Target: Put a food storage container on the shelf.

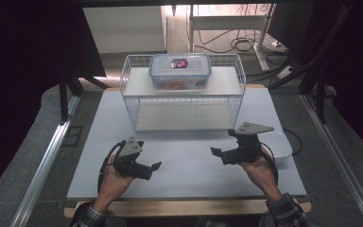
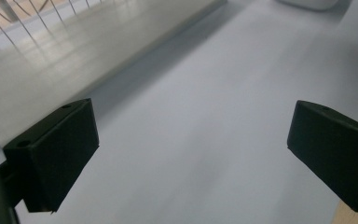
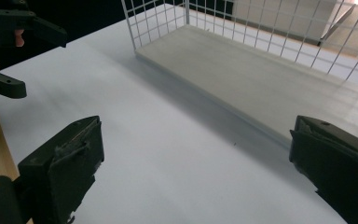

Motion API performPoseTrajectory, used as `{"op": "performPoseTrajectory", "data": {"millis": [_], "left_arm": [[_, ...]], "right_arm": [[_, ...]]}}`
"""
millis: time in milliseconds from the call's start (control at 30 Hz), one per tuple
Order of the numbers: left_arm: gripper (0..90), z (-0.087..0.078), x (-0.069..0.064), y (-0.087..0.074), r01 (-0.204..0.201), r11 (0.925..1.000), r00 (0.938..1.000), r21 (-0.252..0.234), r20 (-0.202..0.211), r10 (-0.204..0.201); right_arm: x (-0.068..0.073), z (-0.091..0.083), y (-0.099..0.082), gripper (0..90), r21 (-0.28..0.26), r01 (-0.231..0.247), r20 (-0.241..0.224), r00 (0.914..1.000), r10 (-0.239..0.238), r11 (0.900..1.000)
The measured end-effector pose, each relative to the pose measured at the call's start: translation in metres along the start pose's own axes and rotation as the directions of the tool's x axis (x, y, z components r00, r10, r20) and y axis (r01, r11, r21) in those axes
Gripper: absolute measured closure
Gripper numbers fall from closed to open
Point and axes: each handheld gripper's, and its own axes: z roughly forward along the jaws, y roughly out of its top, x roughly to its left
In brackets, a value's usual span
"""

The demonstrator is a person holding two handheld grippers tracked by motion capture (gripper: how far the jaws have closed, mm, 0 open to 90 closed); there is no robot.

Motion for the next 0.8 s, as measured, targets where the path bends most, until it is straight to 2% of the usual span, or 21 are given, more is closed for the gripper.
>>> {"op": "performPoseTrajectory", "data": {"millis": [133,267,400,533,700,800], "left_arm": [[1.7,0.0,0.002,-0.01,0.049,0.9986,0.9987,-0.017,0.013,-0.049],[1.7,-0.004,0.003,-0.016,0.072,0.9963,0.9974,-0.047,0.013,-0.071],[1.7,-0.006,0.002,-0.021,0.076,0.9955,0.9971,-0.056,0.002,-0.076],[2.4,-0.003,0.0,-0.028,0.074,0.9969,0.9972,-0.027,-0.005,-0.074],[2.8,0.005,-0.003,-0.037,0.055,0.9977,0.9983,0.04,-0.023,-0.054],[2.9,0.006,-0.003,-0.038,0.049,0.9976,0.9985,0.05,-0.028,-0.048]], "right_arm": [[0.004,0.001,-0.011,3.0,0.004,0.013,0.006,0.9999,-0.013,0.9999],[0.008,0.0,-0.019,3.0,0.011,0.023,0.005,0.9997,-0.023,0.9997],[0.012,0.0,-0.027,3.1,0.012,0.038,0.006,0.9993,-0.038,0.9992],[0.015,0.002,-0.037,3.0,0.037,0.042,0.006,0.9991,-0.042,0.9984],[0.017,0.009,-0.05,3.0,0.077,0.042,0.001,0.9991,-0.043,0.9962],[0.016,0.013,-0.055,3.0,0.103,0.045,0.0,0.999,-0.045,0.9937]]}}
